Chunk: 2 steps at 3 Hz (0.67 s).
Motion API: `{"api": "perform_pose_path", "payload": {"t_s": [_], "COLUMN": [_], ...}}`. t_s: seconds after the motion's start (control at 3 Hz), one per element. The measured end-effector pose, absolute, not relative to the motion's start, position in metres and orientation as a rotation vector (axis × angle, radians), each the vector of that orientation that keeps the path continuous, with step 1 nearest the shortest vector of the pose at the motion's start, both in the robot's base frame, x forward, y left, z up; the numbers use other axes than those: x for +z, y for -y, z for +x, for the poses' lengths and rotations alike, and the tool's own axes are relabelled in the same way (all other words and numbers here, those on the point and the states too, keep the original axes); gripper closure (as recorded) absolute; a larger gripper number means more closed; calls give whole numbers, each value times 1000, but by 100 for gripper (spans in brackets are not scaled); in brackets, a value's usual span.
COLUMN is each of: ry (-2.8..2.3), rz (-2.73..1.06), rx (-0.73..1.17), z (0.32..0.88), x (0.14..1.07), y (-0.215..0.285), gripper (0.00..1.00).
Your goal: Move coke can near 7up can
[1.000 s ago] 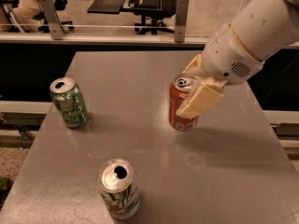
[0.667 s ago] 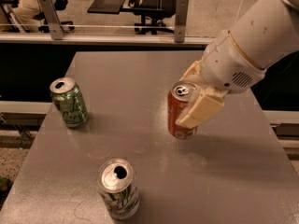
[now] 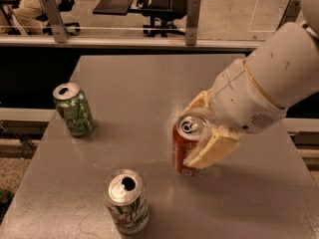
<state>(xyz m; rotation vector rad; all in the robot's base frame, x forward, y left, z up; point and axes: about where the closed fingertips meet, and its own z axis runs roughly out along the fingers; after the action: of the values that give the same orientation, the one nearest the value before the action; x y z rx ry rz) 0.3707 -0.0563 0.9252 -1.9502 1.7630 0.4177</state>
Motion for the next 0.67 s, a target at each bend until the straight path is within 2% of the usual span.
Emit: {"api": "perform_pose_path", "payload": {"t_s": [0.67], "ry": [-1703], "rz": [-2004], "rx": [549], "z": [350], "x": [900], "y": [44], "gripper": [100]}}
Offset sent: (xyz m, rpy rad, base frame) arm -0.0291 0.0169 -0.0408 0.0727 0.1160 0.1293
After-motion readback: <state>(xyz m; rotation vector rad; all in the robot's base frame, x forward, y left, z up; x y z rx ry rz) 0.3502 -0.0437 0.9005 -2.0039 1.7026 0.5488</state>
